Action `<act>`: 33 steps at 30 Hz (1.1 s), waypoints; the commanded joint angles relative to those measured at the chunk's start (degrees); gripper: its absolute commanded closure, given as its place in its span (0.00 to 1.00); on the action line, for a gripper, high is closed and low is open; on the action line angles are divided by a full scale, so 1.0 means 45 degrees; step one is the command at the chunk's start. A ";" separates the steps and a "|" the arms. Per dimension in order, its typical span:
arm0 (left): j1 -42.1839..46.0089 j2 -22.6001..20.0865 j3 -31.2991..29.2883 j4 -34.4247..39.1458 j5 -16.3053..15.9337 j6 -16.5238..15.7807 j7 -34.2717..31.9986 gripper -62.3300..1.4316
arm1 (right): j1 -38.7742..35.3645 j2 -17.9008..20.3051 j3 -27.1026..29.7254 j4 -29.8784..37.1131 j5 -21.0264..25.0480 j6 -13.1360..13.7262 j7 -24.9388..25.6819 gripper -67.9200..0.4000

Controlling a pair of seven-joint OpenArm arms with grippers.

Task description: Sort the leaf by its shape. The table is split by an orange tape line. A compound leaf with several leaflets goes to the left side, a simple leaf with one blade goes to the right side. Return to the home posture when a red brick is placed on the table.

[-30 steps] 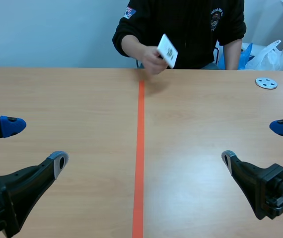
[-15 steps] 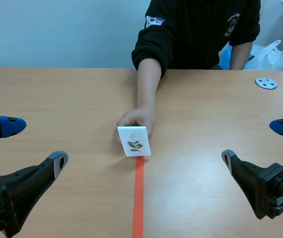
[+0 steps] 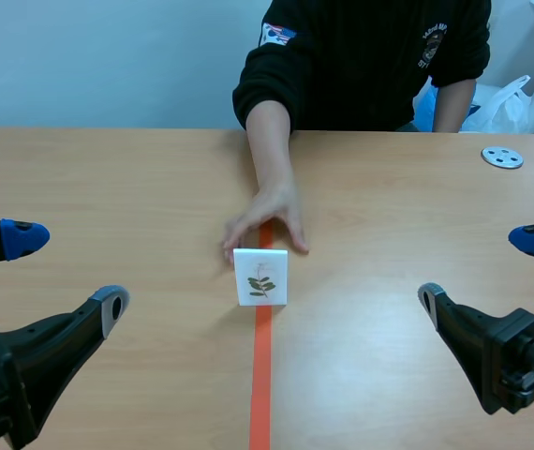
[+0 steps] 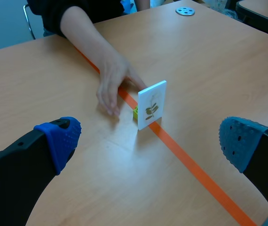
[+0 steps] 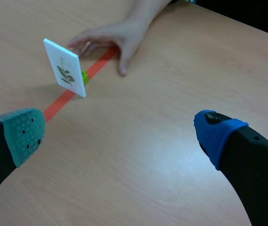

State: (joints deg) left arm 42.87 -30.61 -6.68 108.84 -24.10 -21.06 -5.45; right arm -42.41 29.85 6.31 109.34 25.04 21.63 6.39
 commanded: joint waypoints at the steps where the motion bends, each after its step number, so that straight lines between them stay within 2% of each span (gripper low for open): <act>1: 0.0024 0.0087 -0.0044 0.0180 -0.0121 0.0073 -0.0219 0.00 | 0.0146 0.0000 0.0141 0.0238 0.0146 -0.0049 0.0180 0.00; 14: 0.0024 0.0087 -0.0044 0.0180 -0.0121 0.0068 0.0141 0.00 | 0.0170 0.0000 0.0141 0.0238 0.0146 -0.0049 0.0092 0.00; 22: 0.0024 0.0092 -0.0044 0.0180 -0.0126 0.0063 0.0170 0.00 | 0.1107 0.0000 -0.0015 0.0083 0.0141 -0.0039 -0.0476 0.00; 30: 0.0024 0.0092 -0.0044 0.0180 -0.0121 0.0068 0.0165 0.00 | 0.2701 -0.0005 -0.1404 -0.1302 -0.0209 -0.0034 -0.0826 0.00; 33: 0.0024 0.0092 -0.0044 0.0180 -0.0121 0.0068 0.0165 0.00 | 0.3575 -0.0010 -0.2186 -0.2069 -0.0345 0.0199 -0.0816 0.00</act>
State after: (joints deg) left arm 42.87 -30.61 -6.68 108.84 -24.10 -21.06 -4.10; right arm -27.90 29.85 -3.44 99.90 23.27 22.33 2.09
